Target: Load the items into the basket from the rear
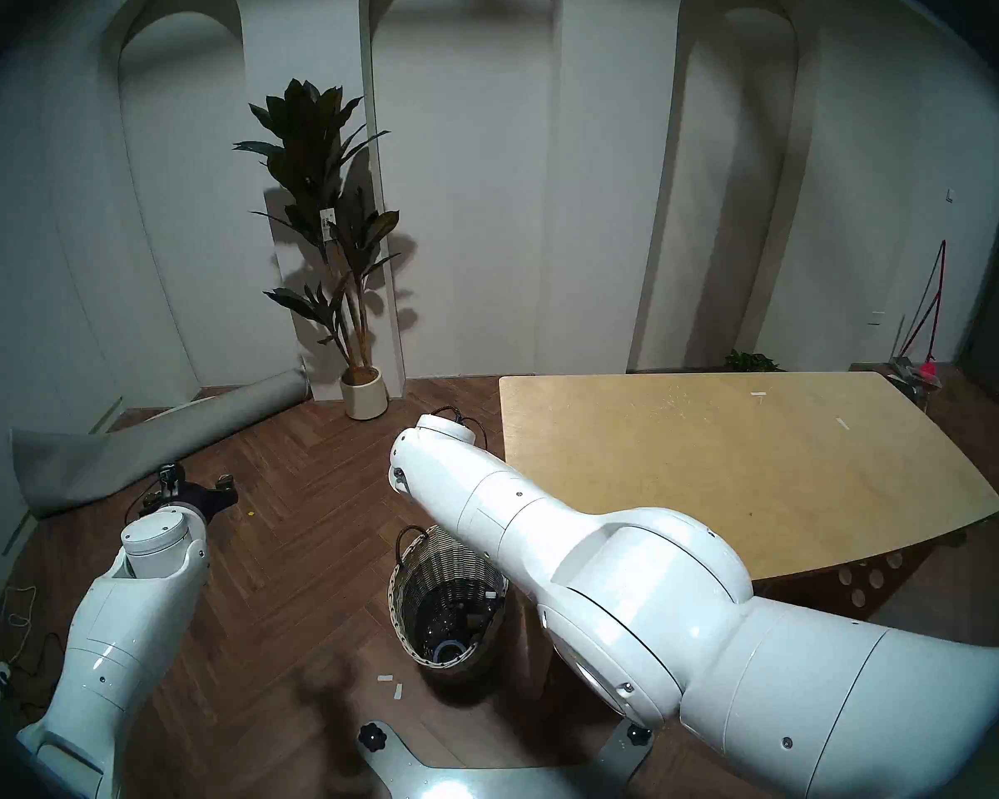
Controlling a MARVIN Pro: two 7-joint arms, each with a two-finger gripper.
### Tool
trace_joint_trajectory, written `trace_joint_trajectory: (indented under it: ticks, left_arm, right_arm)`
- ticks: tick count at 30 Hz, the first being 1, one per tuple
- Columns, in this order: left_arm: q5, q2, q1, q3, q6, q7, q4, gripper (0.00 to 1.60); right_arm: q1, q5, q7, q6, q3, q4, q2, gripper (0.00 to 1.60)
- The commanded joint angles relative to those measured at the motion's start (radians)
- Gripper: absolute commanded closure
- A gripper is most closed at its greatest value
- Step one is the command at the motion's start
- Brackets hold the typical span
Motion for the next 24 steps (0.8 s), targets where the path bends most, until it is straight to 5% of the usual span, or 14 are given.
trace_joint_trajectory:
  ticks: [1, 14, 24]
  left_arm:
    - [0.003, 0.004, -0.029, 0.000, -0.009, -0.005, -0.001, 0.00]
    - [0.016, 0.002, -0.031, 0.017, -0.028, -0.024, -0.009, 0.00]
    - [0.060, 0.000, -0.021, 0.015, -0.153, -0.042, -0.108, 0.00]
  right_arm:
    - [0.035, 0.006, 0.009, -0.028, -0.022, 0.002, -0.013, 0.00]
    - [0.059, 0.054, 0.013, -0.030, -0.048, -0.013, -0.013, 0.00]
    - [0.105, -0.040, 0.093, -0.039, -0.162, -0.117, -0.013, 0.00]
